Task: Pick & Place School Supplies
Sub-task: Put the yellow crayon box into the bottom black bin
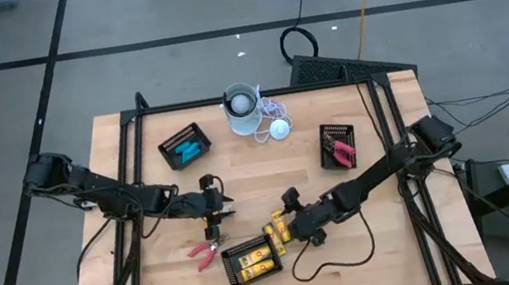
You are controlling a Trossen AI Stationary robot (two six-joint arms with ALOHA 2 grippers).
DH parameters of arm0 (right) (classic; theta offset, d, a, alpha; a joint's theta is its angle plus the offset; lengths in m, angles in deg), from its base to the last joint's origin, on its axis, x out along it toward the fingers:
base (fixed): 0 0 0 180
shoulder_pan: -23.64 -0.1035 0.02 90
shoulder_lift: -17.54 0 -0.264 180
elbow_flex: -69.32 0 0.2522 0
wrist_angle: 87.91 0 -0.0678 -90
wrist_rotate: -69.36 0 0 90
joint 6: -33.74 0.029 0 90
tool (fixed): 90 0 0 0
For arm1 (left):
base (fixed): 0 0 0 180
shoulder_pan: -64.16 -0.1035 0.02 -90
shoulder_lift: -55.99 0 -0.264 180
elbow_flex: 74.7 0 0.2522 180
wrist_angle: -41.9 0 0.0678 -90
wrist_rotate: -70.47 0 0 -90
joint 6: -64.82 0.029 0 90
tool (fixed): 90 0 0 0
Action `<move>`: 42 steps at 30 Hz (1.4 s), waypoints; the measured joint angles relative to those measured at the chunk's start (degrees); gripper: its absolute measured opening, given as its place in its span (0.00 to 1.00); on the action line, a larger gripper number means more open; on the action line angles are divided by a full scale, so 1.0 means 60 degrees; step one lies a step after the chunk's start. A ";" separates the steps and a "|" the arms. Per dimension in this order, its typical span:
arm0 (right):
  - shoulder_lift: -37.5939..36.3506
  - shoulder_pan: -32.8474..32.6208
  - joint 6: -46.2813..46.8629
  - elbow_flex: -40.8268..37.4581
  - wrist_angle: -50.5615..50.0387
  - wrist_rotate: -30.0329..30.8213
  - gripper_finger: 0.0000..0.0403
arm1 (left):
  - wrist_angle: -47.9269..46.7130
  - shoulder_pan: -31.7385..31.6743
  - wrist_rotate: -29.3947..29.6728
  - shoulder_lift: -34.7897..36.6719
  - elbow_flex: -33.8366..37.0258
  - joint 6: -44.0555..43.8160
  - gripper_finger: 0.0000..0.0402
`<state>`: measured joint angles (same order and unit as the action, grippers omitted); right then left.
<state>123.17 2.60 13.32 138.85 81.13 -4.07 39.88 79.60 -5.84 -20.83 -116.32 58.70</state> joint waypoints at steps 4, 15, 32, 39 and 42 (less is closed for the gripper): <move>0.0020 0.0070 -0.0418 0.0118 -0.0066 -0.0031 0.66 | -0.0001 0.0107 0.0237 0.0000 0.0000 0.0002 0.42; -0.0368 -0.0505 0.0912 0.0171 -0.1015 0.0274 0.64 | -0.0080 0.0468 0.0496 0.0000 0.0000 -0.0086 0.42; 0.0001 -0.1399 0.2923 0.0182 0.0605 0.1029 0.64 | 0.0295 0.0740 0.0511 0.0000 0.0000 -0.0188 0.42; 0.0777 -0.1450 0.3210 0.0180 0.1533 0.1857 0.64 | 0.0310 0.1066 0.0819 0.0000 0.0000 -0.0199 0.42; 0.0873 -0.1443 0.3245 0.0182 0.1577 0.2642 0.64 | 0.0317 0.1136 0.0820 0.0000 0.0000 -0.0235 0.42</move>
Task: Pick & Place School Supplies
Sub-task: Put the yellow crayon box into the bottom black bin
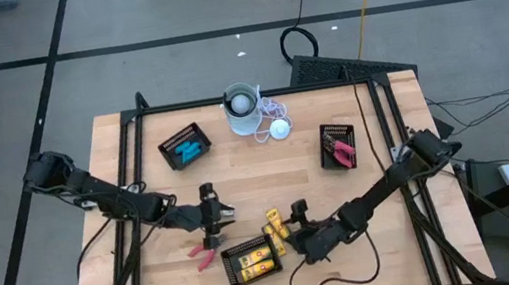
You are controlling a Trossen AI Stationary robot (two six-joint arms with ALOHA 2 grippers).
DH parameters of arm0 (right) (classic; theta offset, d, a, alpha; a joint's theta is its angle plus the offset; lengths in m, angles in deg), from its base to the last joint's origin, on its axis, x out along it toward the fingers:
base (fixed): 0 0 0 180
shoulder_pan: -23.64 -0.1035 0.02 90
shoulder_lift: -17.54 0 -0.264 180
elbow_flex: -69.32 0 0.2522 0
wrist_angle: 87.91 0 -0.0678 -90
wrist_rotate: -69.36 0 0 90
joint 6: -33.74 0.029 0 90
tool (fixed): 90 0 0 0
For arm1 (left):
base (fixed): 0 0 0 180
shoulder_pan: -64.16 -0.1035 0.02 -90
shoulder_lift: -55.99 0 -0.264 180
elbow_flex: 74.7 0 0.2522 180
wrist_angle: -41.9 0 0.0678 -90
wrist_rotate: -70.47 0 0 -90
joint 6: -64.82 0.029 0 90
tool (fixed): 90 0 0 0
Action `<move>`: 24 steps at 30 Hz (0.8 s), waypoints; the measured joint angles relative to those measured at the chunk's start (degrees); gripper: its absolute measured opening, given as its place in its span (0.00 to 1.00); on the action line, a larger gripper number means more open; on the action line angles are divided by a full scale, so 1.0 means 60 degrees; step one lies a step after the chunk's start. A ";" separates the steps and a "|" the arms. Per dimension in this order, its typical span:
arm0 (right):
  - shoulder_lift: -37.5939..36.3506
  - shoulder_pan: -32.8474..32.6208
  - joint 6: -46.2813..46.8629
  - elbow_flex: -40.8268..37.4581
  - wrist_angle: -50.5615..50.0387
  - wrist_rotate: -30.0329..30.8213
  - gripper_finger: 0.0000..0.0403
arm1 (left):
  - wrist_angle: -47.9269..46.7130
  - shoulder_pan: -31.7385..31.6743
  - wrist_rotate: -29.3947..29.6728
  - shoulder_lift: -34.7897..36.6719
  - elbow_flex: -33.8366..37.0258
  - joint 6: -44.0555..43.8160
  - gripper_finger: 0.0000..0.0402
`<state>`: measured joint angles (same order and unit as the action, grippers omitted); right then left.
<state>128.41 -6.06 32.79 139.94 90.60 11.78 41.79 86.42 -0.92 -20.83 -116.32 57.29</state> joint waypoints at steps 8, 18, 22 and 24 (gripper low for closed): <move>0.0007 0.0539 0.0038 -0.0004 -0.0330 0.0702 0.64 | 0.0015 0.0004 0.0167 0.0000 0.0000 0.0015 0.42; -0.0001 0.1399 0.1452 -0.0004 -0.1307 0.1764 0.64 | 0.0015 0.0004 0.0171 0.0000 -0.0001 0.0004 0.42; -0.0004 0.1421 0.1535 -0.0004 -0.1303 0.1832 0.64 | 0.0002 0.0008 0.0170 0.0000 -0.0004 0.0004 0.42; -0.0090 0.1348 0.1450 -0.0004 -0.1151 0.1602 0.64 | -0.0010 0.0008 0.0164 0.0000 -0.0004 0.0004 0.42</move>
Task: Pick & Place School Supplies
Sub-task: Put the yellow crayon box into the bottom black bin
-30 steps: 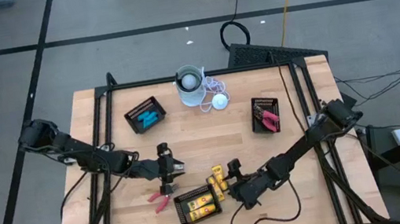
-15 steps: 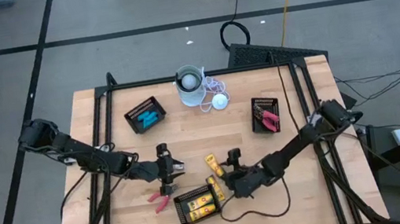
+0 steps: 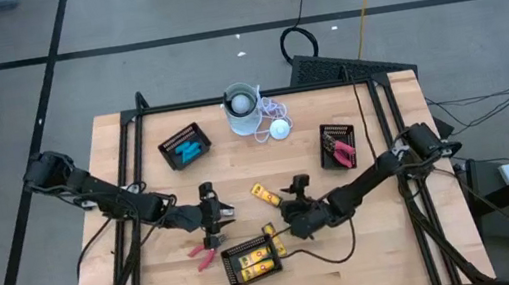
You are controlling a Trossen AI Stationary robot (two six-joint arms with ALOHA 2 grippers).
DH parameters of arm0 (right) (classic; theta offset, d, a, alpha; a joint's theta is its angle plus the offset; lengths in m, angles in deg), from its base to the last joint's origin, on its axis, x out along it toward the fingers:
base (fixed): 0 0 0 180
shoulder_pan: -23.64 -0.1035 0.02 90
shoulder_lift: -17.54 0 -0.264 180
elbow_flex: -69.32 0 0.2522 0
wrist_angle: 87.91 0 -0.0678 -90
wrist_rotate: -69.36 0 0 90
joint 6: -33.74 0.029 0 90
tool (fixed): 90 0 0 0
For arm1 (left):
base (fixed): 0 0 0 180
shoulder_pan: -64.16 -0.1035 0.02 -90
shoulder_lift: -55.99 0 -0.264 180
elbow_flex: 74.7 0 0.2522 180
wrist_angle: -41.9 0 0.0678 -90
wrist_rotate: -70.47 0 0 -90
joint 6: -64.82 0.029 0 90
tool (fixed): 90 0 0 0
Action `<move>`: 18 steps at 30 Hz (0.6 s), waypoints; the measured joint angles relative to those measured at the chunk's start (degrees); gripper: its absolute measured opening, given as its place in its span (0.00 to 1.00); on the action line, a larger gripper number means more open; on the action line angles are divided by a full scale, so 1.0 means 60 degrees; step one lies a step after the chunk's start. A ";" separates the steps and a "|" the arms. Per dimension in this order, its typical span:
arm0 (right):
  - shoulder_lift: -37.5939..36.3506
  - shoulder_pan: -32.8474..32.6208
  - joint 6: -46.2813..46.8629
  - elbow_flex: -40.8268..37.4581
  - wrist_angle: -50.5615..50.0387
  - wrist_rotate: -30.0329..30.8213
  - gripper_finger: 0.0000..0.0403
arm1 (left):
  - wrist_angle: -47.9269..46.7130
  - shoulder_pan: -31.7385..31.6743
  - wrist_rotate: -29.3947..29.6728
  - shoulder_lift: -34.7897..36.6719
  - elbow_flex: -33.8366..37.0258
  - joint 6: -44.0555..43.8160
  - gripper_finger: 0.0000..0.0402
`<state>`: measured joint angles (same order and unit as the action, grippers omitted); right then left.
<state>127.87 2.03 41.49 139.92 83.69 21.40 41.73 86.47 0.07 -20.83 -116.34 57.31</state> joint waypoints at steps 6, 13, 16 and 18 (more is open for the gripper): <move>-0.0096 -0.0032 0.0455 0.0523 0.0063 -0.1001 0.64 | -0.0001 -0.0007 -0.0002 0.0000 0.0000 0.0058 0.42; -0.0086 0.0557 0.1089 0.0882 -0.0078 -0.1522 0.64 | -0.0012 0.0047 -0.0004 0.0000 0.0000 0.0068 0.42; -0.0085 0.0754 0.1152 0.0885 -0.0218 -0.1555 0.64 | -0.0012 0.0132 -0.0011 0.0000 0.0000 0.0160 0.42; -0.0085 0.0858 0.1221 0.0882 -0.0423 -0.1674 0.64 | -0.0012 0.0184 -0.0007 0.0000 0.0000 0.0183 0.42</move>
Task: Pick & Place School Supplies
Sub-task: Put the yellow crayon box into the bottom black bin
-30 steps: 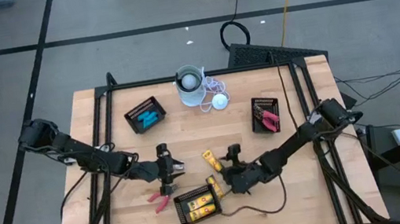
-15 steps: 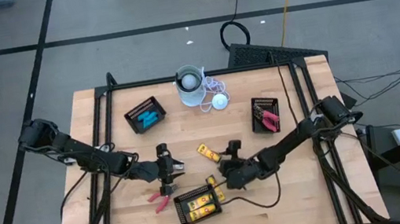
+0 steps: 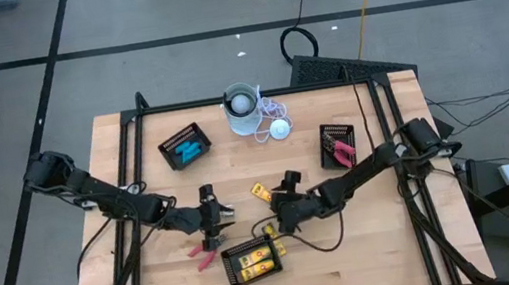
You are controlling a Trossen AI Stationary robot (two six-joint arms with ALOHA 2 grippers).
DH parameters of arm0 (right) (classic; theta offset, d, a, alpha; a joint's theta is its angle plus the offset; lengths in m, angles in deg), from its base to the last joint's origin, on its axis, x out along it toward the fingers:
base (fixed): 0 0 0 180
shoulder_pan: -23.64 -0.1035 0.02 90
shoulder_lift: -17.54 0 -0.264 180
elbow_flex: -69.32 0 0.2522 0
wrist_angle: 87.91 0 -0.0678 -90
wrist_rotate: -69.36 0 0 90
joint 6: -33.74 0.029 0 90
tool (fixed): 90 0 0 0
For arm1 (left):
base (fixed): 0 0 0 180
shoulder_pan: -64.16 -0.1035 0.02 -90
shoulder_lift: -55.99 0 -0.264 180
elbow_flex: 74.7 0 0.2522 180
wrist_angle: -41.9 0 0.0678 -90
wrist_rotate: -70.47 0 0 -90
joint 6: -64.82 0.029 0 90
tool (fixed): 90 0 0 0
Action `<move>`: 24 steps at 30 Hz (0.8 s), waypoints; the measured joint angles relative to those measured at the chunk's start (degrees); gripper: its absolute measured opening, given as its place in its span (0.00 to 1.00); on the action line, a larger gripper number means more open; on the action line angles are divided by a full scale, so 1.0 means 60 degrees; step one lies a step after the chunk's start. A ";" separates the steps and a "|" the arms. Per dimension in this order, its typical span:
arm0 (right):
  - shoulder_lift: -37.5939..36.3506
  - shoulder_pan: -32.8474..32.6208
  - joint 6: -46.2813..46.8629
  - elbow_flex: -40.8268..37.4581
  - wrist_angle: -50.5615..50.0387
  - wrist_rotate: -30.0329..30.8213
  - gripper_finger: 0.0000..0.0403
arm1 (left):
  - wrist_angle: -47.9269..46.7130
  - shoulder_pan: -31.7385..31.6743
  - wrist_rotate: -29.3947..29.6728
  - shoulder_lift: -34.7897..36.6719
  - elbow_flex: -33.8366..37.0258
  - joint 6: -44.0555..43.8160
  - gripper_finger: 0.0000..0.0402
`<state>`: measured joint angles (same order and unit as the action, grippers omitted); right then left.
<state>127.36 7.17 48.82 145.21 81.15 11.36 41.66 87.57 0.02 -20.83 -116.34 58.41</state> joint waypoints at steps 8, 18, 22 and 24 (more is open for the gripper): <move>0.0000 0.0326 0.0348 0.0000 -0.0259 -0.0649 0.64 | 0.0004 0.0060 0.0004 0.0000 0.0000 0.0044 0.42; 0.0000 0.0673 0.0381 0.0000 -0.0381 -0.1211 0.64 | 0.0015 0.0060 0.0007 0.0000 0.0000 0.0068 0.42; 0.0275 0.0867 0.0412 0.0013 -0.0257 -0.1759 0.64 | 0.0058 0.0060 0.0011 0.0000 0.0000 0.0101 0.42; 0.0401 0.0941 0.0326 0.0023 -0.0180 -0.2019 0.64 | 0.0071 0.0057 0.0015 0.0004 0.0000 0.0119 0.42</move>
<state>129.76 12.82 50.77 145.35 80.07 -0.76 42.08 87.92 0.11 -20.80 -116.34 59.13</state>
